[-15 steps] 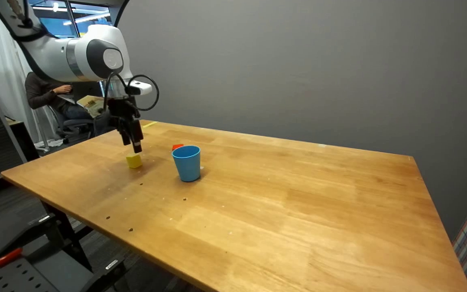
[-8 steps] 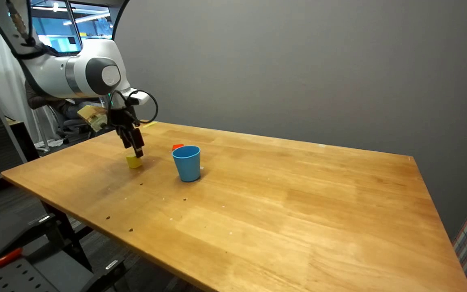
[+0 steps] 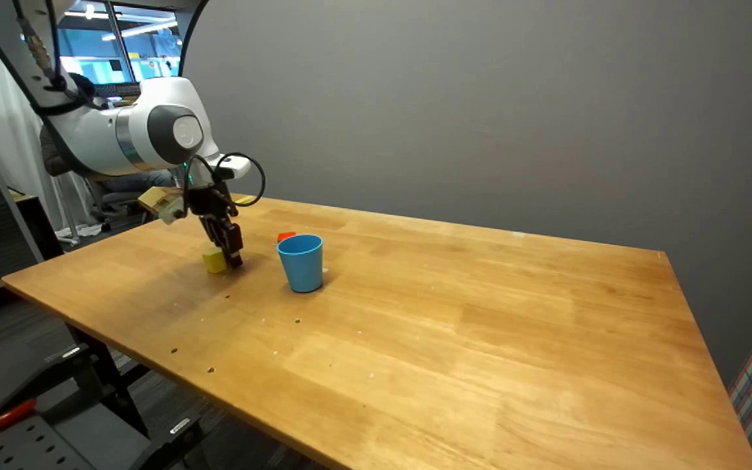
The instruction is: Put the yellow block in the cup
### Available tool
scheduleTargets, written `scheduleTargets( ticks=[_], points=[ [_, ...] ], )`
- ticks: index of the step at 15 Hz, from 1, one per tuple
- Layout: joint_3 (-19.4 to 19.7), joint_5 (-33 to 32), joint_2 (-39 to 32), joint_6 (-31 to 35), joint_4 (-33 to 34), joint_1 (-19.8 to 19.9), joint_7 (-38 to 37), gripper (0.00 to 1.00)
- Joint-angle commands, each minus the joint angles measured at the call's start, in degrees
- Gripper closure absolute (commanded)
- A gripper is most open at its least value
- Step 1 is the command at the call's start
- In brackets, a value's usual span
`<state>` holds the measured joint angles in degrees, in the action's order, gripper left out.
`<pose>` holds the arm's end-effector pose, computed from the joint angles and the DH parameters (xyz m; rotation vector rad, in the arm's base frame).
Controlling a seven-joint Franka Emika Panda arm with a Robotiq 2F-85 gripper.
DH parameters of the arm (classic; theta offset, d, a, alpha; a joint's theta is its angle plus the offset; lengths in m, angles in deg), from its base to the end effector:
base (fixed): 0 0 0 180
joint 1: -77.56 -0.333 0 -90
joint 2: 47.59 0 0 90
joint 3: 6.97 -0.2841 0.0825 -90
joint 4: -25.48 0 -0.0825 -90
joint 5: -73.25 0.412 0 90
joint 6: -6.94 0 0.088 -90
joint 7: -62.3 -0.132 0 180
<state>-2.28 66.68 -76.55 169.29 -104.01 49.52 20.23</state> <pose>0.4910 0.2118 0.0637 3.0923 -0.3213 0.1539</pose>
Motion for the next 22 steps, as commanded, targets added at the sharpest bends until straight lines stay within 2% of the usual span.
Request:
scheduleTargets(
  ticks=[1, 5, 6, 7, 8, 10, 11, 15, 18, 19, 22],
  points=[
    [2.02, -0.79, -0.14, -3.88, 0.41, -2.78, -3.56, 0.88],
    [0.82, -0.80, 1.42, -6.92, 0.45, -2.20, -4.53, 1.00],
    [0.65, -0.75, 1.97, -7.34, 0.30, -1.80, -4.62, 0.94],
    [1.04, -1.31, 2.65, -8.10, 0.35, -1.89, -5.07, 0.93],
    [1.07, -1.58, 2.98, -8.78, 0.40, -1.70, -5.21, 0.69],
    [1.55, -2.84, 3.87, -9.28, 0.12, -1.87, -5.76, 0.68],
    [1.66, -3.77, 4.23, -9.01, -0.16, -2.00, -6.31, 0.62],
    [1.10, -6.38, 5.18, -9.64, -0.76, -1.62, -7.78, 0.31],
    [-0.57, -4.75, 5.85, -10.34, -2.31, -0.54, -7.80, 0.07],
    [-1.15, -4.10, 5.90, -10.38, -2.95, -0.18, -8.04, 0.01],
    [-3.37, -2.66, 5.82, -10.04, -4.53, 0.83, -7.78, 0.00]
  ],
)
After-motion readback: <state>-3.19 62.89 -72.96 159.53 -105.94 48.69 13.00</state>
